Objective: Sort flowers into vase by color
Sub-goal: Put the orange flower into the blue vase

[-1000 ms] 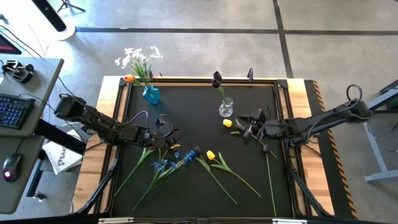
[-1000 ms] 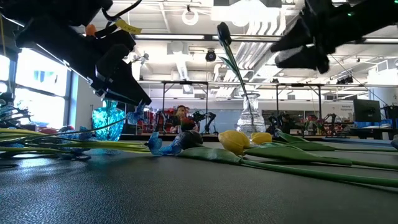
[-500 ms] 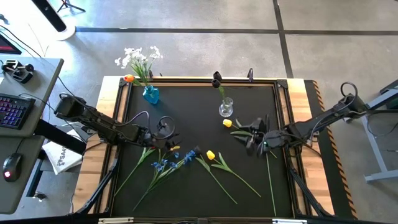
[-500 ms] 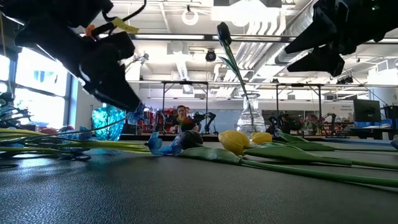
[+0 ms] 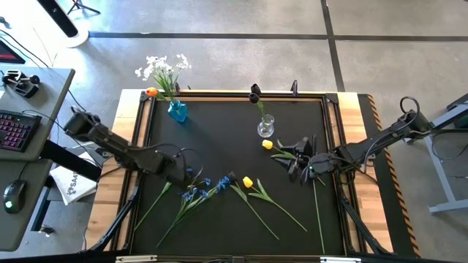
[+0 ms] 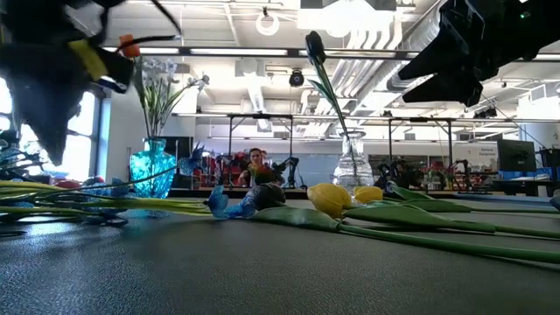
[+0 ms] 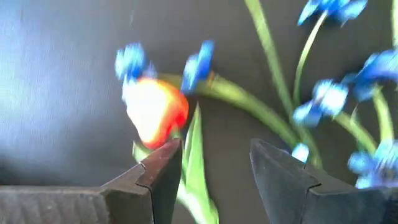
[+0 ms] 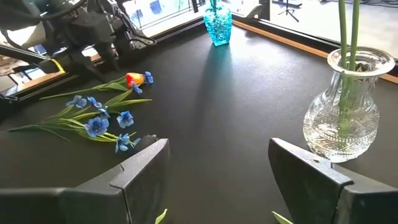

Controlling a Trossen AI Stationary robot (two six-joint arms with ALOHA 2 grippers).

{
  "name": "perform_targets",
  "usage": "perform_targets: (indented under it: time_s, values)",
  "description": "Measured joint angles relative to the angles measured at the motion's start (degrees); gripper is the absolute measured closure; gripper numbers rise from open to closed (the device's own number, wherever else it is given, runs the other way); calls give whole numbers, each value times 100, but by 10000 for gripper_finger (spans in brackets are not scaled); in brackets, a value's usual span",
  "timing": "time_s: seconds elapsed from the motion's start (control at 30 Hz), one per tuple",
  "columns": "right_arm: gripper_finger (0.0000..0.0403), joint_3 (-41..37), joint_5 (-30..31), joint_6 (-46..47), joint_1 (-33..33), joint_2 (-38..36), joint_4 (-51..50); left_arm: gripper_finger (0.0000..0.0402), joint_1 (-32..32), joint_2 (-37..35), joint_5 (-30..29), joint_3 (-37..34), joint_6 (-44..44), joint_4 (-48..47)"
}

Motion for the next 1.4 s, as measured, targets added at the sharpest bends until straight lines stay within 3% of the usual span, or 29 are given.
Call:
perform_targets:
  time_s: [0.17,0.47,0.67,0.83,1.07,1.27,1.4]
  values:
    - [133,0,8,-44,0,2,0,222,-362,0,765,-213,-1002,-119]
    - [133,0,109,-90,0,0,0,230,-431,0,1126,-845,-1750,-42]
    - [133,0,109,-90,0,0,0,270,-361,0,1428,-1100,-1793,395]
    - [133,0,109,-90,0,0,0,306,-361,0,1371,-1136,-1753,513]
    - [133,0,109,-90,0,0,0,328,-361,0,1241,-1136,-1575,508]
    - [133,0,109,-106,0,0,1,390,-361,0,1319,-1136,-1296,509]
    - [133,0,109,-113,0,0,0,394,-383,-236,1277,-1136,-1087,484]
